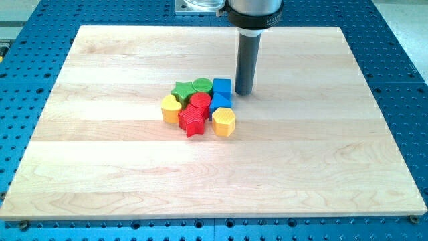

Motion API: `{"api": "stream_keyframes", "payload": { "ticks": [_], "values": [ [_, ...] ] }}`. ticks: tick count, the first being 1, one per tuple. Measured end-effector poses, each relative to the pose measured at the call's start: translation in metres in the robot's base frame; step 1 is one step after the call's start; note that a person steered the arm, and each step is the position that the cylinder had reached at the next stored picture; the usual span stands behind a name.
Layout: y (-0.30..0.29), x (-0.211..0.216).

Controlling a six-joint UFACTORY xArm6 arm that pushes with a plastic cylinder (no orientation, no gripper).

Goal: Move the yellow hexagon to the bottom right of the red star

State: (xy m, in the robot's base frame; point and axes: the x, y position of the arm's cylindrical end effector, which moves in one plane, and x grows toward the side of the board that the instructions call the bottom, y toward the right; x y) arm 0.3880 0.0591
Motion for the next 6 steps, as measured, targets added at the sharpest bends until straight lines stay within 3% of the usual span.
{"api": "stream_keyframes", "payload": {
  "ticks": [3,4,5,6],
  "values": [
    [-0.026,0.003],
    [0.04,0.035],
    [0.014,0.078],
    [-0.041,0.075]
  ]
}}
